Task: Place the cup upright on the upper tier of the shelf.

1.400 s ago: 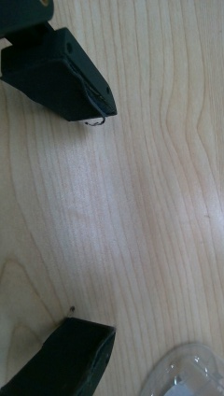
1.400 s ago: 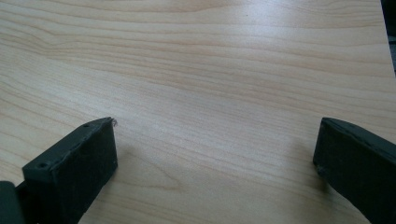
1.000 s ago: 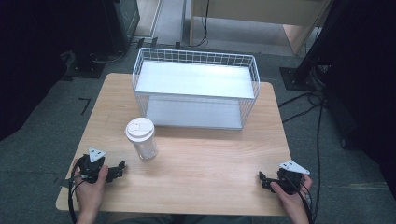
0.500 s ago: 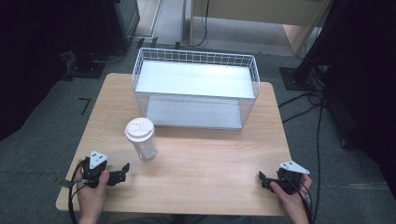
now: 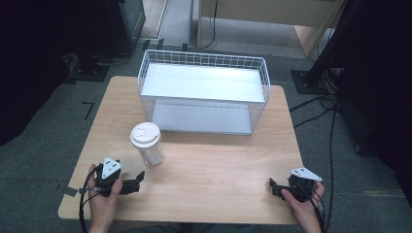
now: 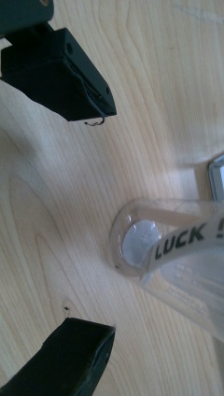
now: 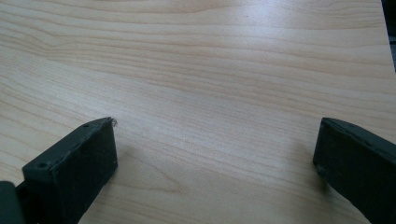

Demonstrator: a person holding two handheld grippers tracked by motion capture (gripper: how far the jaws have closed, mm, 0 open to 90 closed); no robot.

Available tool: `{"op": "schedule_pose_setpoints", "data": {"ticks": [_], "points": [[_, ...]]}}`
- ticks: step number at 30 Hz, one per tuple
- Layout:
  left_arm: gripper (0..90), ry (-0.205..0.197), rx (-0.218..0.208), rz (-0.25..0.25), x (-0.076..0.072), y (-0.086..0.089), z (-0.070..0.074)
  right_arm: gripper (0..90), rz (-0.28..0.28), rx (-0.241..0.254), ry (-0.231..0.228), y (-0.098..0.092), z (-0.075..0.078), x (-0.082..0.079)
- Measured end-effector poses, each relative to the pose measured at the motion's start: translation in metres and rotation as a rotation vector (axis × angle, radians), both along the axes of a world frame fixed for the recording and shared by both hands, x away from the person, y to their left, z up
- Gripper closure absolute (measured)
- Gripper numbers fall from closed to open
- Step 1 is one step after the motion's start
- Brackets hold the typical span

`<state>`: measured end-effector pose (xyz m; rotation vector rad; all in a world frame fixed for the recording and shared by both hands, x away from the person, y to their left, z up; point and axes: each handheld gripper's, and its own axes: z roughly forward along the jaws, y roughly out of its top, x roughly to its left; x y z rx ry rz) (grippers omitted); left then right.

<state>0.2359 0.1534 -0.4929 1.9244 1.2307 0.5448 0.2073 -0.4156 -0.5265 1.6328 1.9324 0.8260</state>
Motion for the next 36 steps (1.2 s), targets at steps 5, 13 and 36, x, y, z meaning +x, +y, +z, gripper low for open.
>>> {"op": "schedule_pose_setpoints", "data": {"ticks": [5, 13, 36], "points": [[0.0, -0.019, -0.023, -0.004, 0.003, -0.005, 0.002, 0.0, 0.0, -0.001, 0.0, 0.0, 0.0, 0.0], [0.0, -0.026, -0.083, -0.024, 0.004, -0.016, 0.009, 0.0, -0.044, 0.001, 0.0, 0.004, 0.0, 0.004], [0.0, -0.077, -0.079, -0.006, 0.025, -0.044, 0.028, 0.5, -0.029, 0.0, -0.002, 0.002, 0.0, 0.001]]}}
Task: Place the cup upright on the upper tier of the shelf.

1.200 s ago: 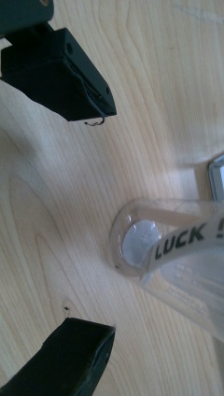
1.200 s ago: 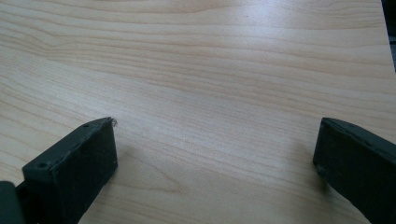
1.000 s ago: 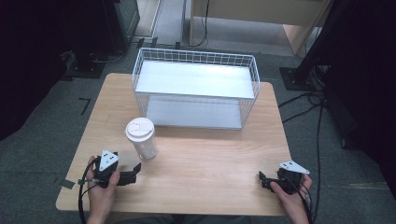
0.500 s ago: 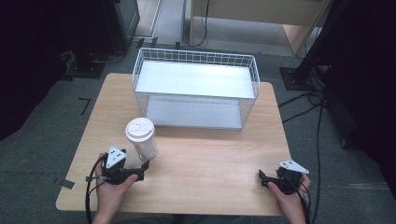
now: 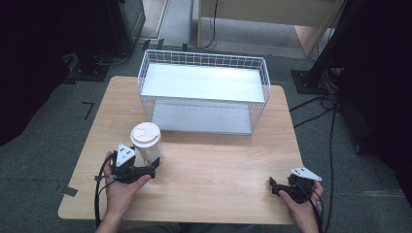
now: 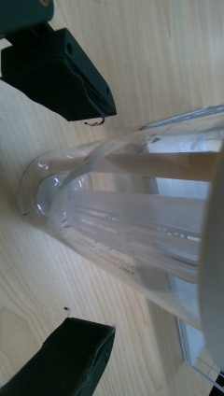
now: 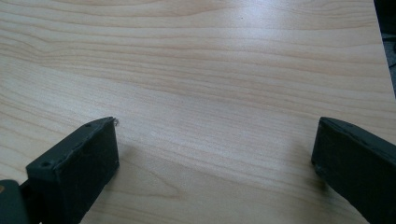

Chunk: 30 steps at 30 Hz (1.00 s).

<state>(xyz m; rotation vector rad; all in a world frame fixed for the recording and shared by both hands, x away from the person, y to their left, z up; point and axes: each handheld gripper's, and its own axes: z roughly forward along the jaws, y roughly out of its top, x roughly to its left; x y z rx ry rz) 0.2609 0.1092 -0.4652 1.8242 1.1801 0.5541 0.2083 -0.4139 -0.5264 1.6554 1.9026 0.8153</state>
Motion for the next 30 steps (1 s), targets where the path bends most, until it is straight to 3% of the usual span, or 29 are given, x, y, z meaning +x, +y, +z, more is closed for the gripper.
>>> {"op": "schedule_pose_setpoints", "data": {"ticks": [6, 9, 16, 20, 22, 30], "points": [[0.0, 0.003, 0.002, -0.012, 0.007, -0.004, 0.003, 0.4, 0.0, 0.0, 0.0, 0.0, 0.0, 0.0], [3.2, -0.021, 0.023, 0.0, 0.007, -0.008, 0.005, 0.5, 0.0, 0.0, 0.0, 0.0, 0.0, 0.0], [7.0, -0.025, -0.025, 0.028, 0.012, -0.008, 0.009, 0.5, 0.0, 0.0, 0.0, 0.0, 0.0, 0.0], [7.2, -0.04, 0.003, 0.029, 0.017, -0.012, 0.011, 0.5, 0.0, 0.0, 0.0, 0.0, 0.0, 0.0], [11.2, -0.069, 0.023, 0.052, 0.017, -0.013, 0.014, 0.5, 0.0, 0.0, 0.0, 0.0, 0.0, 0.0], [16.0, -0.091, 0.011, 0.039, 0.018, -0.011, 0.016, 0.5, 0.0, 0.0, 0.0, 0.0, 0.0, 0.0]]}}
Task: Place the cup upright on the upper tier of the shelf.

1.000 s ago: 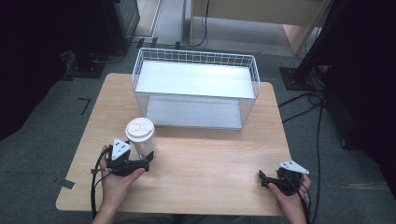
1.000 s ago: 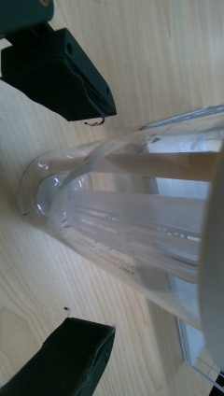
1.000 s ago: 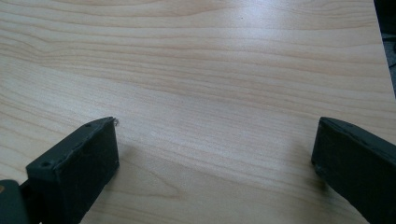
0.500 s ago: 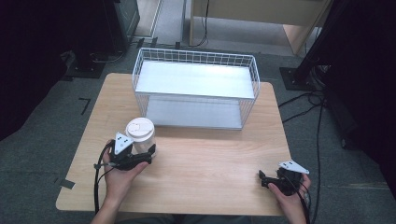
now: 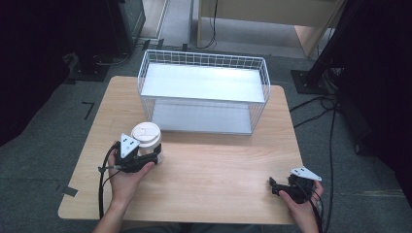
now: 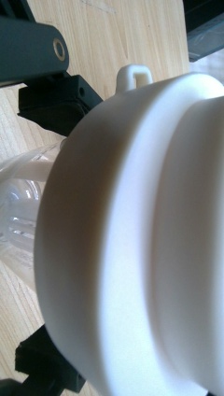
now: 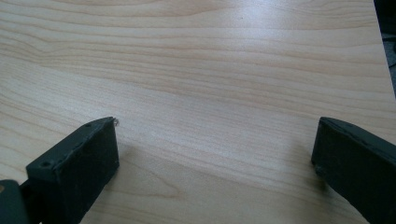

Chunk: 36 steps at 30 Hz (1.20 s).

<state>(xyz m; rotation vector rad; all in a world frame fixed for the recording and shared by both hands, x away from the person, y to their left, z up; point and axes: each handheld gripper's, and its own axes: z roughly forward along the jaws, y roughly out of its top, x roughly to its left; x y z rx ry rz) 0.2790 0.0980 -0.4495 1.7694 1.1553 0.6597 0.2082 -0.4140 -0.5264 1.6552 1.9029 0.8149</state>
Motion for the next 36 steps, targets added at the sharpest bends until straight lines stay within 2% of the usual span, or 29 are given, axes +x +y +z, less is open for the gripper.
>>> {"op": "schedule_pose_setpoints", "data": {"ticks": [7, 8, 13, 22, 28, 32, 36], "points": [[16.6, -0.051, -0.046, -0.021, -0.003, 0.003, 0.007, 0.5, 0.0, 0.0, 0.0, 0.0, 0.0, 0.0], [16.6, -0.06, -0.071, -0.033, -0.003, 0.005, 0.012, 0.5, 0.0, 0.0, 0.0, 0.0, 0.0, 0.0], [16.7, -0.09, -0.125, -0.056, -0.003, 0.009, 0.029, 0.5, 0.001, 0.0, 0.0, 0.0, 0.0, 0.0], [16.8, -0.173, -0.196, -0.087, -0.003, 0.016, 0.058, 0.5, -0.001, 0.002, -0.002, 0.0, 0.0, 0.0], [16.8, -0.209, -0.187, -0.088, 0.001, 0.014, 0.069, 0.5, 0.001, 0.001, -0.002, 0.0, 0.0, 0.0], [16.8, -0.253, -0.18, -0.082, 0.004, 0.01, 0.08, 0.5, 0.001, 0.0, -0.002, 0.0, 0.0, 0.0], [16.8, -0.264, -0.178, -0.08, 0.006, 0.006, 0.087, 0.5, 0.001, 0.0, -0.002, 0.0, 0.0, 0.0]]}}
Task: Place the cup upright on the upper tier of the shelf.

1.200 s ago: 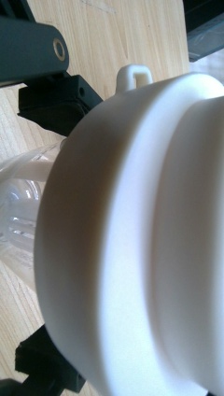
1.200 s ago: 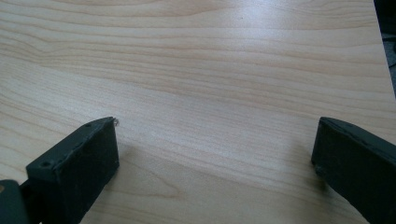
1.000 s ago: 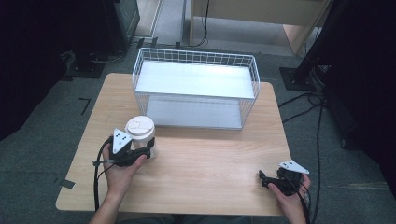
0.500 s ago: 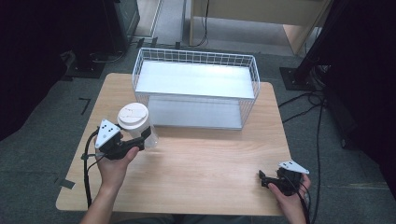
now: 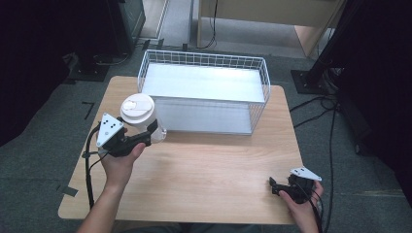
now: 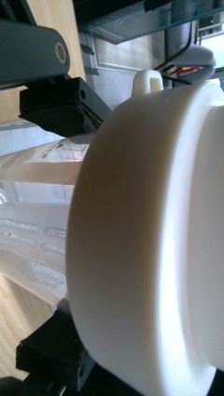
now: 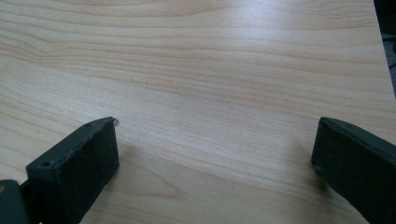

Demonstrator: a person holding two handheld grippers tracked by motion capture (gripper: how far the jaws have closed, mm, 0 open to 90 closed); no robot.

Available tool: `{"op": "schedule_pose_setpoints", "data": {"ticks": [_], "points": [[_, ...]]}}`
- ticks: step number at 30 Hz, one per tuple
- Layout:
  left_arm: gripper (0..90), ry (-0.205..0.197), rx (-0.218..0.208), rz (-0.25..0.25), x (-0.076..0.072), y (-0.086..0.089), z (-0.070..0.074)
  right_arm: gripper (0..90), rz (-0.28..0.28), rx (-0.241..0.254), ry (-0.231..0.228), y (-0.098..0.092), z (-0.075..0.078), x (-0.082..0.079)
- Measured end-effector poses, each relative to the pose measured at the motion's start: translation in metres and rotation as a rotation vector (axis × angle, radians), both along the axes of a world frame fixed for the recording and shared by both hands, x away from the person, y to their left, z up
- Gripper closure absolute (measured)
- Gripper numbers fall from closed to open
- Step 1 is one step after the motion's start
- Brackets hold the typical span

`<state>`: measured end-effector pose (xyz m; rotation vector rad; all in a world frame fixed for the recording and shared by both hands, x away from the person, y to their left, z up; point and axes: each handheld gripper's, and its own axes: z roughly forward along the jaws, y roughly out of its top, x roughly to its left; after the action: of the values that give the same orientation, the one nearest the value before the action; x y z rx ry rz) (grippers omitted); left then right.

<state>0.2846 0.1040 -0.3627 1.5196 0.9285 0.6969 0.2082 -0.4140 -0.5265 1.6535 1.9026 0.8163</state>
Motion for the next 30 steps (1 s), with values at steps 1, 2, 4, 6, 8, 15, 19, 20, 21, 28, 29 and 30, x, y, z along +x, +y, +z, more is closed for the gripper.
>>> {"op": "schedule_pose_setpoints", "data": {"ticks": [1, 2, 4, 6, 8, 15, 19, 20, 21, 28, 29, 30], "points": [[16.8, -0.007, 0.0, 0.001, 0.001, -0.001, 0.003, 0.5, 0.0, 0.0, 0.0, 0.0, 0.0, 0.0], [16.8, -0.013, -0.001, -0.001, 0.002, -0.003, 0.007, 0.5, 0.001, -0.001, -0.001, 0.0, 0.0, 0.0], [16.8, -0.021, 0.0, 0.004, 0.004, -0.005, 0.011, 0.5, 0.001, -0.002, -0.001, 0.0, 0.0, 0.0], [16.8, -0.032, -0.004, 0.002, 0.006, -0.008, 0.016, 0.5, 0.001, -0.001, 0.0, 0.0, 0.0, 0.0], [16.8, -0.041, -0.005, 0.003, 0.008, -0.011, 0.021, 0.5, 0.001, -0.001, 0.0, 0.0, 0.0, 0.0], [16.8, -0.064, -0.002, -0.005, 0.015, -0.019, 0.036, 0.5, 0.0, 0.0, -0.002, 0.0, 0.0, 0.0], [16.8, -0.082, 0.007, -0.006, 0.021, -0.026, 0.047, 0.5, 0.0, 0.0, -0.002, 0.0, 0.0, 0.0], [16.8, -0.082, 0.007, -0.006, 0.021, -0.026, 0.047, 0.5, 0.0, 0.0, -0.002, 0.0, 0.0, 0.0], [16.8, -0.086, 0.004, -0.003, 0.024, -0.028, 0.051, 0.5, 0.0, 0.0, -0.002, 0.0, 0.0, 0.0], [16.8, -0.114, 0.013, 0.013, 0.035, -0.036, 0.061, 0.5, 0.0, 0.0, -0.002, 0.0, 0.0, 0.0], [16.8, -0.116, 0.012, 0.014, 0.037, -0.037, 0.062, 0.5, 0.0, 0.0, -0.001, 0.0, 0.0, 0.0], [16.8, -0.116, 0.012, 0.014, 0.037, -0.037, 0.062, 0.5, 0.0, 0.0, -0.001, 0.0, 0.0, 0.0]]}}
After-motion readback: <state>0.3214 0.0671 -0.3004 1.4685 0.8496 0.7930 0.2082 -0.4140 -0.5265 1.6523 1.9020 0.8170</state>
